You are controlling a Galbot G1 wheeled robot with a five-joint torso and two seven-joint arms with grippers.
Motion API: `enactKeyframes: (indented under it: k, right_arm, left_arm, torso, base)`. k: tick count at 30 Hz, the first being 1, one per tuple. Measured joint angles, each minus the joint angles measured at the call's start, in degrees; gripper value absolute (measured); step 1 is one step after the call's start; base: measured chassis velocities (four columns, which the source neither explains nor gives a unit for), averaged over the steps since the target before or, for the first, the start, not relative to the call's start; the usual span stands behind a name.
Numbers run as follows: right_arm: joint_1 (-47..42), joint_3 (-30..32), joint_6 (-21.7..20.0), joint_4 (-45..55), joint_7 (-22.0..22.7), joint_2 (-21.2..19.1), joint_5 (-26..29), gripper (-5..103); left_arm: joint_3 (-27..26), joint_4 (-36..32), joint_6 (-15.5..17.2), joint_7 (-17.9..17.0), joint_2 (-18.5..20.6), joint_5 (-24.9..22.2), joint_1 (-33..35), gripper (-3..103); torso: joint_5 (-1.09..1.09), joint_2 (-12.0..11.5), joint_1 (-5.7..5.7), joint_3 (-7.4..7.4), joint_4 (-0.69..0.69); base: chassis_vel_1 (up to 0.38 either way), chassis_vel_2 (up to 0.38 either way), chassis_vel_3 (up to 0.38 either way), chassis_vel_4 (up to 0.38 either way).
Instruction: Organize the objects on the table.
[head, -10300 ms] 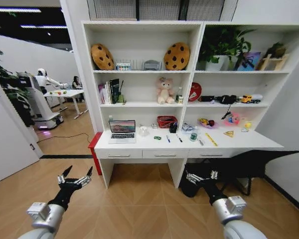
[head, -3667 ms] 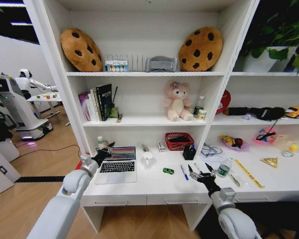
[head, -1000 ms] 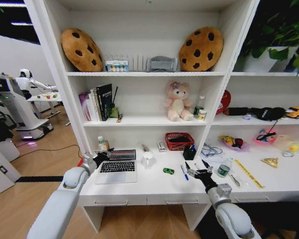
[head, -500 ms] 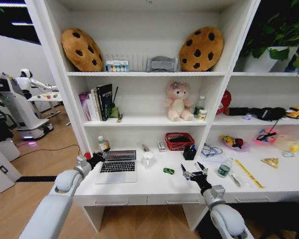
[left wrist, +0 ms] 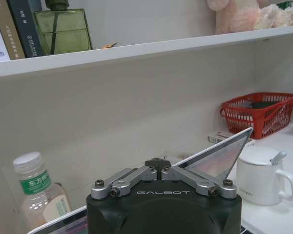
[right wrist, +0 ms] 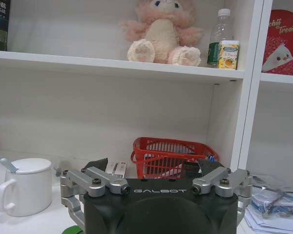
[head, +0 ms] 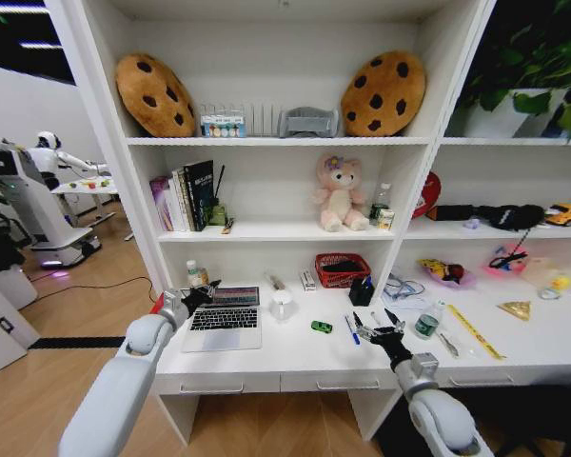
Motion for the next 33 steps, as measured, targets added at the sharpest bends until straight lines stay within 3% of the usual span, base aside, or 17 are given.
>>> enactKeyframes:
  k: [6,12,19,24,30,33]
  right_arm:
    - [0.8,-1.0,-0.1,-1.0,-0.3,0.2,-0.5,100]
    - [1.0,-1.6,0.0,-2.0,-0.9,0.7,-1.6,100]
    - [1.2,-2.1,0.1,-2.5,-1.2,0.8,-1.7,100]
    - [1.3,-1.4,0.6,-3.2,-2.0,-0.1,-1.8,100]
    - [1.0,-0.6,0.8,-3.3,-2.1,-1.0,-1.4,100]
    - [1.0,-0.3,0.8,-3.1,-2.1,-1.5,-0.6,100]
  left_arm:
    - [-2.8,-2.1,-2.0,1.8,1.9,0.6,3.4,0]
    - [-6.3,-4.5,-4.1,6.8,3.4,0.6,7.0,0]
    - [-4.1,-2.1,-3.7,1.9,1.5,-0.9,3.4,0]
    - [-1.2,0.6,-3.5,0.5,-0.8,0.1,0.1,0]
    - [0.4,1.0,-3.3,0.7,-1.4,1.0,-0.3,0]
    - [0.6,0.5,-3.6,2.6,-0.3,1.8,0.6,0]
  torso:
    - [0.00,0.0,0.00,0.00,0.00]
    - [0.01,0.0,0.00,0.00,0.00]
    - [0.00,0.0,0.00,0.00,-0.02]
    - [0.01,0.0,0.01,0.00,-0.03]
    - [0.01,0.0,0.00,0.00,-0.02]
    - [0.00,0.0,0.00,0.00,-0.01]
  base:
    - [0.000,0.000,0.000,0.000]
    - [0.000,0.000,0.000,0.000]
    - [0.000,0.000,0.000,0.000]
    - [0.000,0.000,0.000,0.000]
    - [0.000,0.000,0.000,0.000]
    - [0.000,0.000,0.000,0.000]
